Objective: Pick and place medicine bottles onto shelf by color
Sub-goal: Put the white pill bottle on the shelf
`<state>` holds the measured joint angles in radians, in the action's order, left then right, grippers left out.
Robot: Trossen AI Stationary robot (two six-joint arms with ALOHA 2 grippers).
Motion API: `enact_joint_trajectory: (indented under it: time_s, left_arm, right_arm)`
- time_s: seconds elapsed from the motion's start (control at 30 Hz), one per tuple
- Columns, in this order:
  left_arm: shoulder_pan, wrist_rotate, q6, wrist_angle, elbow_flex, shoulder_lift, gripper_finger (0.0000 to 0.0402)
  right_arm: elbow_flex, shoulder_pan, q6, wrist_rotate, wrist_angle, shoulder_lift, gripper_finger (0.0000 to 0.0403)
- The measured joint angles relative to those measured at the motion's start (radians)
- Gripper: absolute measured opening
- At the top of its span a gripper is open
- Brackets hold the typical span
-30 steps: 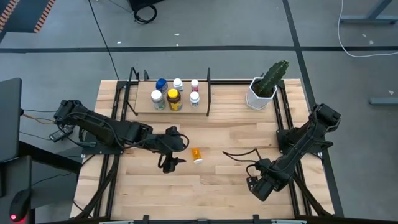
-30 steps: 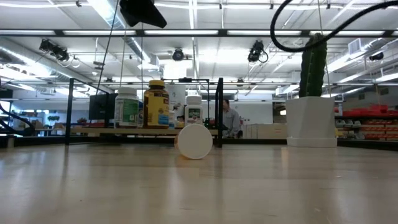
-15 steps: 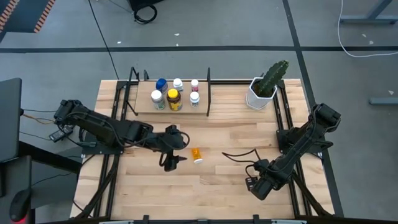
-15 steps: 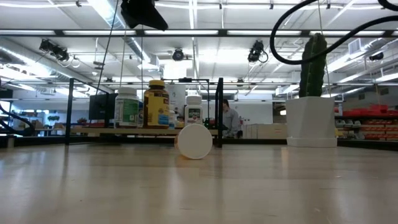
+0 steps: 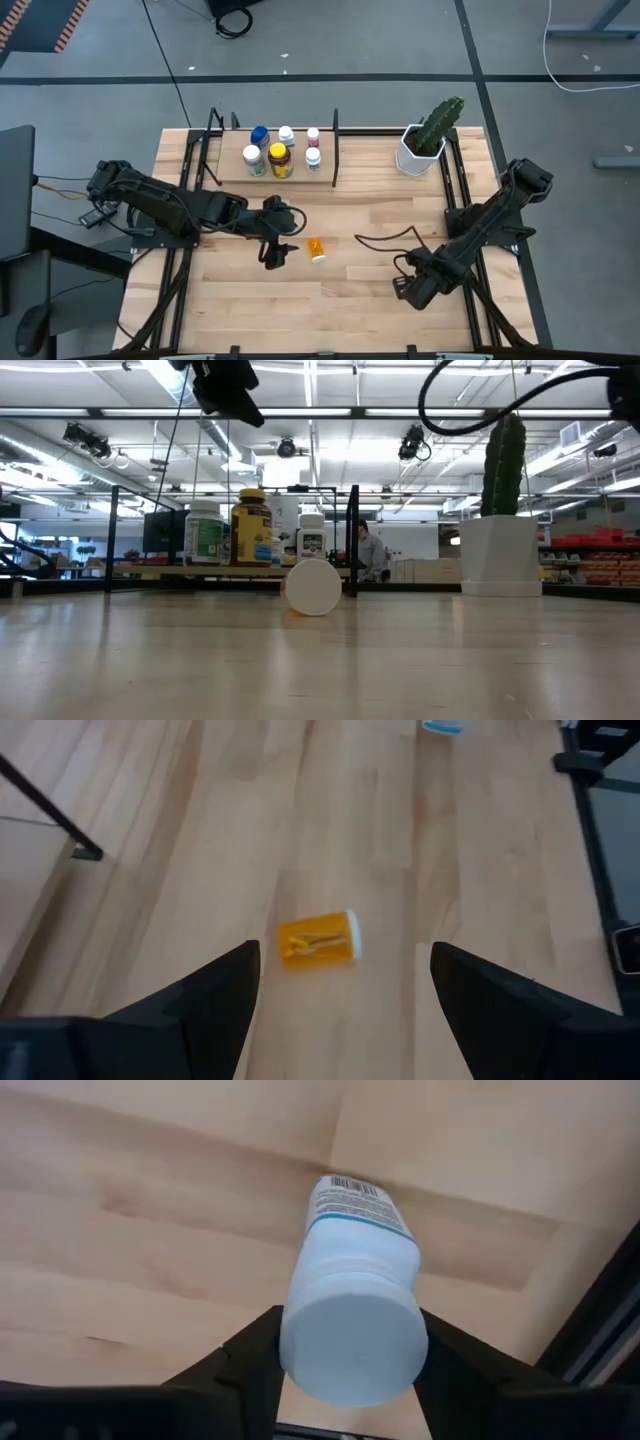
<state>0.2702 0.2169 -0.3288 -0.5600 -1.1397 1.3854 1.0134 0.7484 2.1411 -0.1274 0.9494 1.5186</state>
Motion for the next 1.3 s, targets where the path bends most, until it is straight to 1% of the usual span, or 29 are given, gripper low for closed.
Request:
enact_joint_trajectory:
  time_s: [0.17, 0.27, 0.4, 0.57, 0.77, 0.83, 0.97, 1.1, 1.2, 1.3]
  left_arm:
    - [-0.025, 0.0, 0.0, -0.022, 0.0, 0.0, 0.0298]
    - [-0.034, 0.0, 0.0, -0.031, 0.0, -0.007, 0.0298]
    - [-0.048, 0.0, -0.001, -0.032, 0.0, -0.01, 0.0298]
    - [-0.06, 0.0, -0.013, -0.05, 0.001, -0.024, 0.0298]
    - [-0.074, 0.045, -0.045, -0.06, 0.001, -0.057, 0.0298]
    - [-0.078, 0.061, -0.056, -0.069, 0.001, -0.071, 0.0298]
    - [-0.083, 0.079, -0.081, -0.076, 0.001, -0.094, 0.0298]
    - [-0.084, 0.107, -0.106, -0.071, 0.0, -0.116, 0.0298]
    - [-0.084, 0.113, -0.109, -0.084, 0.001, -0.133, 0.0298]
    - [-0.084, 0.114, -0.114, -0.102, 0.0, -0.144, 0.0298]
  right_arm:
    - [0.0, -0.045, -0.074, 0.0, 0.046, -0.04, 0.0192]
    - [0.0, -0.098, -0.154, 0.007, 0.044, -0.056, 0.0192]
    - [0.0, -0.198, -0.335, 0.007, 0.04, -0.056, 0.0192]
    - [0.006, -0.353, -0.55, 0.013, 0.042, -0.055, 0.0191]
    - [0.046, -0.517, -0.765, 0.091, 0.031, -0.055, 0.0191]
    - [0.054, -0.565, -0.831, 0.097, 0.029, -0.052, 0.0191]
    - [0.062, -0.641, -0.952, 0.077, 0.002, -0.029, 0.0191]
    - [0.078, -0.688, -1.046, 0.052, -0.014, 0.011, 0.0191]
    - [0.153, -0.704, -1.123, 0.058, -0.008, 0.07, 0.0191]
    - [0.258, -0.703, -1.207, 0.092, 0.035, 0.148, 0.0191]
